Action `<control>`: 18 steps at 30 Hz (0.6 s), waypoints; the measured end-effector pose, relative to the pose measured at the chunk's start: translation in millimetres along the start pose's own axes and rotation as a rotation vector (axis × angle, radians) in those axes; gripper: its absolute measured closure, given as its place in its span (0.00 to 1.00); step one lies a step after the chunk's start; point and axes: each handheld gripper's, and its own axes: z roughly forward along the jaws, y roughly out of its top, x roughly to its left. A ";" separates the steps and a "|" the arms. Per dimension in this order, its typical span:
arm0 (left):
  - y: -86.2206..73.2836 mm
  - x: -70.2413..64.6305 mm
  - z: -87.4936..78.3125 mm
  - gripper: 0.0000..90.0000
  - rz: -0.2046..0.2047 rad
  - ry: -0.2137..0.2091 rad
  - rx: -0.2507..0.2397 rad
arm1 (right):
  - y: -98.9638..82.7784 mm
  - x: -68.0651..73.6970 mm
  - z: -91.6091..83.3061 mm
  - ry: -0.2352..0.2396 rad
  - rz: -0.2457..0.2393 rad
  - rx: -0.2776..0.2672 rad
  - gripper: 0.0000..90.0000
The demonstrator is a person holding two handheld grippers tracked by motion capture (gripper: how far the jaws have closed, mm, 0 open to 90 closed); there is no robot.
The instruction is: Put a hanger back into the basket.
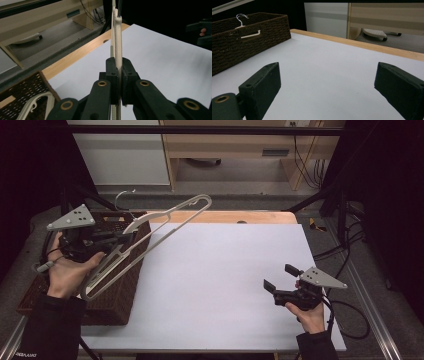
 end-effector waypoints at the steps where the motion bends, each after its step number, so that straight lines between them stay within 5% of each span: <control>1: -1.8 5.5 -1.0 0.96 -0.006 0.006 0.004 | -0.2 0.0 0.5 0.000 0.001 0.001 0.08; 6: -12.2 29.7 -2.8 0.96 -0.014 0.049 0.054 | -0.6 0.0 1.6 -0.008 -0.004 0.009 0.08; 18: -39.0 74.7 -17.0 0.96 -0.048 0.090 0.070 | -1.0 -0.4 2.4 -0.015 -0.010 0.014 0.07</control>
